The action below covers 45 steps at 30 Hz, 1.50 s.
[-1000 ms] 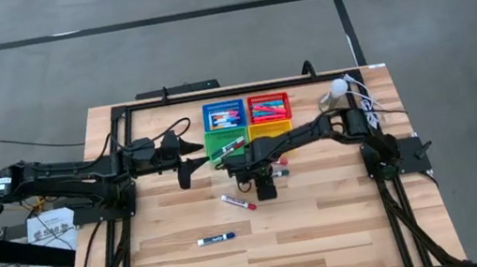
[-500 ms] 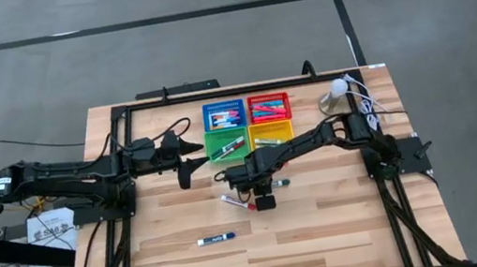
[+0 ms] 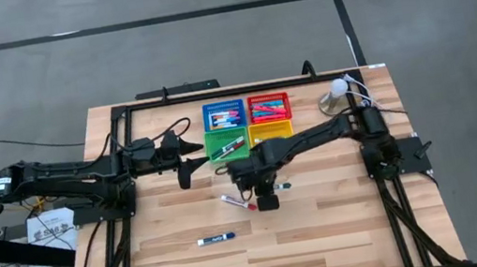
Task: Pick & Place Markers
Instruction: Put the large green marker into the yellow bin
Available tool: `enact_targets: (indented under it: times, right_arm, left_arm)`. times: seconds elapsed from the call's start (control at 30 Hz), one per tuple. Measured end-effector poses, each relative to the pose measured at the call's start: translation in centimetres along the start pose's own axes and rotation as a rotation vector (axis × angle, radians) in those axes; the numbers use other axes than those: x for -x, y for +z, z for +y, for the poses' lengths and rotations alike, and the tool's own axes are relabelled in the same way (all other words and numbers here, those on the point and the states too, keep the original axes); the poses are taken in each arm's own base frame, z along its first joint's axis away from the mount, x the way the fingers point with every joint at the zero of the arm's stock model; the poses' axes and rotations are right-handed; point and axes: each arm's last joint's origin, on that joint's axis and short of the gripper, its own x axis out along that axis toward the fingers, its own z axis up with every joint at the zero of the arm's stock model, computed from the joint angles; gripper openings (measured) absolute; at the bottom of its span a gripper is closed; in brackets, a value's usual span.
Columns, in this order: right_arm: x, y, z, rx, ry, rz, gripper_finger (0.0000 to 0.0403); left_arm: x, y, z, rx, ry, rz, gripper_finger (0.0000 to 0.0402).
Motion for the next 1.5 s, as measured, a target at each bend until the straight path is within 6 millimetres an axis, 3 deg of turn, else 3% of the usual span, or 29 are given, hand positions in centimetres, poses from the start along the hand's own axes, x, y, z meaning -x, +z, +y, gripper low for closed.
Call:
enact_targets:
  times: [0.33,0.47,0.57,0.7,0.93,1.17,1.3,1.5]
  right_arm:
    - [9.8,-1.7,-1.8,0.147,0.449,-0.273,0.0066]
    - [12.5,-2.6,-2.9,0.148,0.606,-0.364,0.0066]
    - [13.7,-3.1,-3.6,0.142,0.619,-0.400,0.0066]
    - [14.9,-3.7,-4.9,0.120,0.524,-0.441,0.0066]
    - [16.7,-4.6,-7.6,-0.023,-0.016,-0.464,0.0066]
    - [17.6,-4.6,-8.1,-0.081,-0.410,-0.456,0.0066]
    - [16.9,-4.2,-8.5,-0.086,-0.451,-0.433,0.0066]
    - [13.6,-4.1,-9.8,-0.072,-0.355,-0.274,0.0066]
  left_arm:
    - [0.0,0.0,0.0,0.001,0.000,-0.002,0.0227]
    - [0.0,0.1,0.0,0.003,-0.001,-0.006,0.0227]
    - [0.0,0.1,0.0,0.005,-0.002,-0.007,0.0227]
    - [0.0,0.1,0.0,0.005,-0.002,-0.008,0.0227]
    - [0.0,0.1,0.0,0.006,-0.004,-0.015,0.0227]
    - [0.0,0.2,-0.1,0.007,-0.005,-0.022,0.0227]
    - [0.0,0.2,-0.1,0.007,-0.005,-0.022,0.0227]
    - [0.0,0.2,-0.1,0.006,-0.006,-0.024,0.0227]
